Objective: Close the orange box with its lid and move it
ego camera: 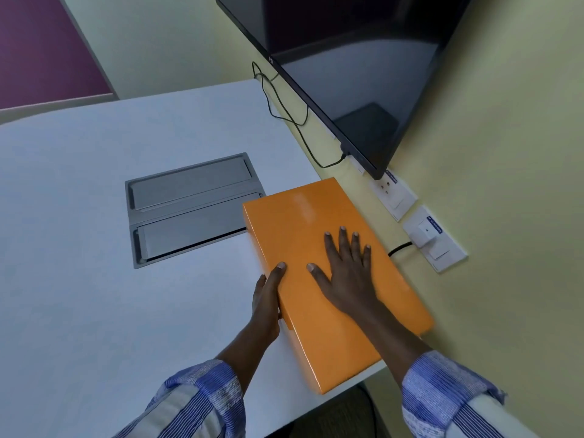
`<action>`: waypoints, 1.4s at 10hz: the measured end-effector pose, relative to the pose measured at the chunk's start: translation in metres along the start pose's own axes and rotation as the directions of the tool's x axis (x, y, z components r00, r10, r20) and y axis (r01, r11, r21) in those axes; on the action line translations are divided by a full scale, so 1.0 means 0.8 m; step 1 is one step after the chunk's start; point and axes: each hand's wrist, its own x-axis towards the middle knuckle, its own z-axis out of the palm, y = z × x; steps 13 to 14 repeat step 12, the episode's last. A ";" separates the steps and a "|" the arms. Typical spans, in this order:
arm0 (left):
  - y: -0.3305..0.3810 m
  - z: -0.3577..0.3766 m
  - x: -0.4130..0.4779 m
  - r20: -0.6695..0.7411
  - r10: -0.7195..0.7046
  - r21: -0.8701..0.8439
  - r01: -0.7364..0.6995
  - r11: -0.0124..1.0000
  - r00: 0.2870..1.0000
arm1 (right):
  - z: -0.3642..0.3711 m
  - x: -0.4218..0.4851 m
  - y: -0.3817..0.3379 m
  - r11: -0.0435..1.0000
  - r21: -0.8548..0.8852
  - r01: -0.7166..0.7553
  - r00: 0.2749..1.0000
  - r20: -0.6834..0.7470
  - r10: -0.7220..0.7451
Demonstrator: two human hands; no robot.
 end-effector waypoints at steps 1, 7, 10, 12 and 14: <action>0.000 0.007 0.003 0.020 -0.015 0.014 0.015 1.000 1.000 | -0.001 0.003 0.006 1.000 0.003 -0.001 1.000 -0.004 0.001; 0.009 0.019 0.017 0.151 -0.095 0.263 0.052 0.963 0.984 | -0.008 0.005 0.032 0.999 -0.028 -0.039 0.999 -0.006 0.039; 0.026 -0.007 -0.006 0.125 -0.042 0.368 -0.007 0.930 0.991 | -0.018 -0.005 -0.003 0.998 -0.011 -0.055 0.998 0.010 0.055; 0.041 -0.069 -0.030 0.001 0.078 0.485 -0.069 0.872 0.997 | -0.015 -0.017 -0.087 0.999 0.018 0.032 0.999 -0.030 -0.032; 0.041 -0.069 -0.030 0.001 0.078 0.485 -0.069 0.872 0.997 | -0.015 -0.017 -0.087 0.999 0.018 0.032 0.999 -0.030 -0.032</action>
